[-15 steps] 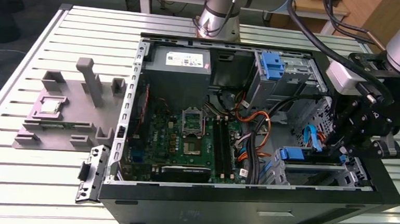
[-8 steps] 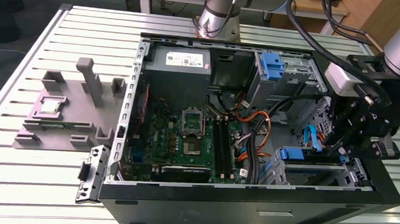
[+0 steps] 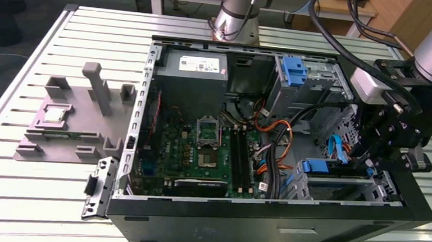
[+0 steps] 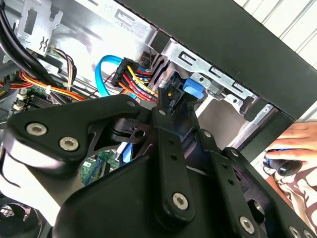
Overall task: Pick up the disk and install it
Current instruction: 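Insert the second disk wire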
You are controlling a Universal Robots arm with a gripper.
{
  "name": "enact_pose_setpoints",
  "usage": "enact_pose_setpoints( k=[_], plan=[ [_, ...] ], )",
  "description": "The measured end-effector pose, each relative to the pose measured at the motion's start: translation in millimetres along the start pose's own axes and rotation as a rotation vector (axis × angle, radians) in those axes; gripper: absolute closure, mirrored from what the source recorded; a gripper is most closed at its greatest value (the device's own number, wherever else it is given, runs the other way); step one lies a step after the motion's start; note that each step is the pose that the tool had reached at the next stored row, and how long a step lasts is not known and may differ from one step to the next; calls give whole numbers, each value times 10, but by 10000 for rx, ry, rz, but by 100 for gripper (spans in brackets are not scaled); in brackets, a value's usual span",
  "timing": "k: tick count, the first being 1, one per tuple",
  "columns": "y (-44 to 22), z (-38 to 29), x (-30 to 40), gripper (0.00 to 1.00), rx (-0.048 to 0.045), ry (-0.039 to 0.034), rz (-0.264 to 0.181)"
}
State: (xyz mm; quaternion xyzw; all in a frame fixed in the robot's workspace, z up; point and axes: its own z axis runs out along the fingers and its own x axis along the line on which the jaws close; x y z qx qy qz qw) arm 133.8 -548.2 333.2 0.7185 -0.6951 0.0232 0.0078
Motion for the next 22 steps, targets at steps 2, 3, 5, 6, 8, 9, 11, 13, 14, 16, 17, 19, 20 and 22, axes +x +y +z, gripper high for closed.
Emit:
enact_pose_setpoints(
  k=[2,3,5,6,8,9,11,13,14,16,17,19,20,22],
  plan=[
    [0,0,0,70,0,0,0],
    [0,0,-1,70,0,1,0],
    [0,0,-1,70,0,0,0],
    [0,0,-1,72,0,-1,0],
    [0,0,-1,78,0,0,0],
    [0,0,-2,84,0,0,0],
    [0,0,-2,84,0,0,0],
    [0,0,-2,84,0,1,0],
    [0,0,-2,84,1,0,0],
    [0,-12,-2,84,0,4,0],
    [-1,-29,-2,84,0,1,0],
    [-1,-70,1,84,0,0,0],
    [-2,-81,1,84,0,1,0],
    [-2,-83,2,84,-1,30,0]
  ],
)
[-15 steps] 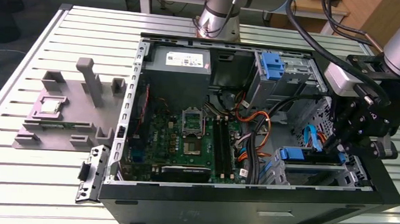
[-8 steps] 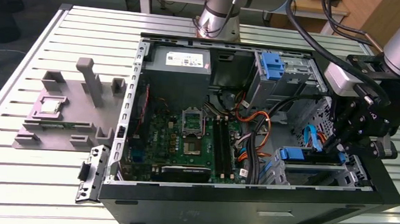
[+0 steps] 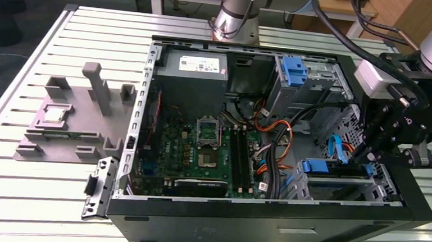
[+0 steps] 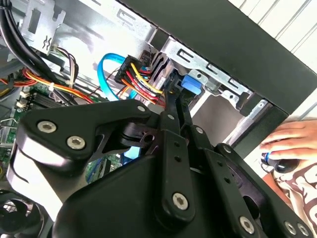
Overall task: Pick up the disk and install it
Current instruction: 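Insert the second disk wire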
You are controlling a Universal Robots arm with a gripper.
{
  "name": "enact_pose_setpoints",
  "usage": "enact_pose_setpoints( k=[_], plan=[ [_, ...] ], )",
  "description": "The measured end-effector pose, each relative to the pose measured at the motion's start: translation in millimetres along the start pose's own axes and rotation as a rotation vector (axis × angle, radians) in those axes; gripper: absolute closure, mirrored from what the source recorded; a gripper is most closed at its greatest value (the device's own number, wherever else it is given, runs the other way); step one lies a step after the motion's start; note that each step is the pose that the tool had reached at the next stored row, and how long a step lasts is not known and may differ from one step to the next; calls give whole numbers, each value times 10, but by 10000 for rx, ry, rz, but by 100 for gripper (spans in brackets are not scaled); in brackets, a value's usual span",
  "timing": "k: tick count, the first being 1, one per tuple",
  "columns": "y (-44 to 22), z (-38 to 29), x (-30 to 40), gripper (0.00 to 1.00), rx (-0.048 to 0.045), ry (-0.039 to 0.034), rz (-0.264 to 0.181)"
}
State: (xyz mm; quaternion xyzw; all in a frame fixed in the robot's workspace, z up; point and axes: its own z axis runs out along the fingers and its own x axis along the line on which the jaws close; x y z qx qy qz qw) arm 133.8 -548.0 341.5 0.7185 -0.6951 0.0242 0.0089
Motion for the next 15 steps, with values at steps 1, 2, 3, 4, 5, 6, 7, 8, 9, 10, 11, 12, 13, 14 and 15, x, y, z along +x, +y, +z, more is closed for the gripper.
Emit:
enact_pose_setpoints(
  k=[1,2,3,4,5,6,7,8,9,10,11,12,13,14,15],
  plan=[
    [0,-4,13,84,-4,114,-3],
    [0,-3,15,84,-4,138,-3],
    [0,-3,15,84,-4,139,-4],
    [0,-3,15,84,-5,140,-4],
    [0,-3,15,84,-4,140,-4],
    [1,-3,16,84,-4,139,-4],
    [0,-2,16,84,-5,138,-4],
    [1,-3,16,83,-4,138,-5],
    [1,-3,16,83,-4,139,-4],
    [1,-2,16,83,-4,138,-4],
    [1,-3,16,76,-4,139,-4],
    [1,-3,17,76,-4,139,-4],
    [1,-2,19,76,-4,137,-4],
    [1,-2,19,76,-4,137,-4],
    [1,-2,19,76,-4,137,-4]
  ],
)
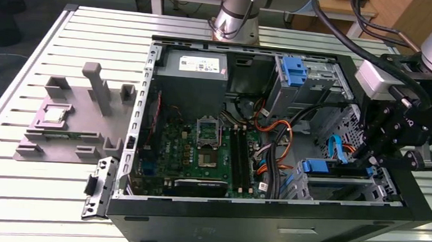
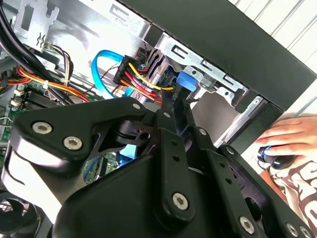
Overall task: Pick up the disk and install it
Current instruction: 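Insert the second disk wire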
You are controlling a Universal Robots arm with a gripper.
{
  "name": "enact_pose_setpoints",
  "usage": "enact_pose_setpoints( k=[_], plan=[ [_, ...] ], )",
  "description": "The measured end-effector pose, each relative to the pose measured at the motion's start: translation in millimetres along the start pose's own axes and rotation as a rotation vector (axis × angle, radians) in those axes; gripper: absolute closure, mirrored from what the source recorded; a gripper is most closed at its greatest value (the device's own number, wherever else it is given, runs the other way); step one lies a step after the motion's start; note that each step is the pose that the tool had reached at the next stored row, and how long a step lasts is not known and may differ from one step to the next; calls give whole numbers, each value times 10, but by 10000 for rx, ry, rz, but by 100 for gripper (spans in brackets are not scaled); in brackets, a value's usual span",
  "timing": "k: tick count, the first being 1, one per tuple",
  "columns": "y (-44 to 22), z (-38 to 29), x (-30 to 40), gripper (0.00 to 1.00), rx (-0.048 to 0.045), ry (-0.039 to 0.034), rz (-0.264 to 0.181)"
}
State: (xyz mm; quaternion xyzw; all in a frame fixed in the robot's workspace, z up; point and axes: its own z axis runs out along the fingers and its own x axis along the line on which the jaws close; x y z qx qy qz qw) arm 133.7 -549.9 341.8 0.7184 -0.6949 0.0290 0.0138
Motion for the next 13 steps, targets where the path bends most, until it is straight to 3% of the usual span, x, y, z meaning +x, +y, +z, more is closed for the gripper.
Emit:
enact_pose_setpoints(
  k=[5,13],
  plan=[
    [-32,0,2,76,-9,-1,-1],
    [-32,29,10,76,-9,-14,0]
  ],
)
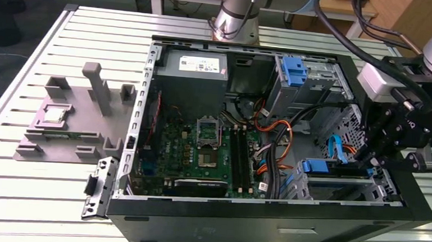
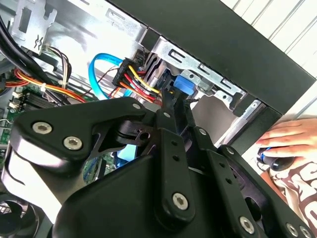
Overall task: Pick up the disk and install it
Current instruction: 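Insert the second disk wire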
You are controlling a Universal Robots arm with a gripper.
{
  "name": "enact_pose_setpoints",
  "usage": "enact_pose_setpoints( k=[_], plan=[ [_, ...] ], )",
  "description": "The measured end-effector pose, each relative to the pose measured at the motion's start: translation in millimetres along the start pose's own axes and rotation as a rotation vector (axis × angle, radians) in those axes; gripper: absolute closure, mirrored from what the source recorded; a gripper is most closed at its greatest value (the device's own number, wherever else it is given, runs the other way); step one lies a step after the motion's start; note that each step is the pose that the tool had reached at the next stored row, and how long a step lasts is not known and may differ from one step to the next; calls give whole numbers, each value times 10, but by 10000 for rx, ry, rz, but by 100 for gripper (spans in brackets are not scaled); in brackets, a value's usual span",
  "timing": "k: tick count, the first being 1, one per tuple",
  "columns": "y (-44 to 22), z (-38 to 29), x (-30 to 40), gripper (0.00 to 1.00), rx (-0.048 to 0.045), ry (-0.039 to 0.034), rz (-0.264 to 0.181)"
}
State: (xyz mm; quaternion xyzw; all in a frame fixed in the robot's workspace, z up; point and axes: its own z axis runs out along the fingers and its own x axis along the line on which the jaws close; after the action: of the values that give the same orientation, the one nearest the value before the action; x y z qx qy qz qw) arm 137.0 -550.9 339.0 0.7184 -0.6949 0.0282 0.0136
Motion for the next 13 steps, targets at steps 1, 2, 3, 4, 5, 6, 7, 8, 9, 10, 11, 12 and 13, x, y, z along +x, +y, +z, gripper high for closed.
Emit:
enact_pose_setpoints(
  k=[1,2,3,4,5,6,7,8,9,10,11,12,13],
  plan=[
    [0,8,0,76,0,-4,0],
    [0,16,-1,76,0,-5,0],
    [0,21,-1,76,0,-3,0],
    [0,27,-2,76,0,-4,-1],
    [1,33,-2,76,0,-4,0],
    [1,39,-2,76,0,-4,0],
    [1,44,-3,76,0,-4,0],
    [1,48,-3,76,0,-5,0],
    [1,50,-3,76,0,-10,0],
    [1,51,-3,76,0,-18,0],
    [1,53,-3,76,1,-35,1],
    [1,54,-3,76,1,-50,1],
    [1,55,-3,76,2,-76,2]
  ],
)
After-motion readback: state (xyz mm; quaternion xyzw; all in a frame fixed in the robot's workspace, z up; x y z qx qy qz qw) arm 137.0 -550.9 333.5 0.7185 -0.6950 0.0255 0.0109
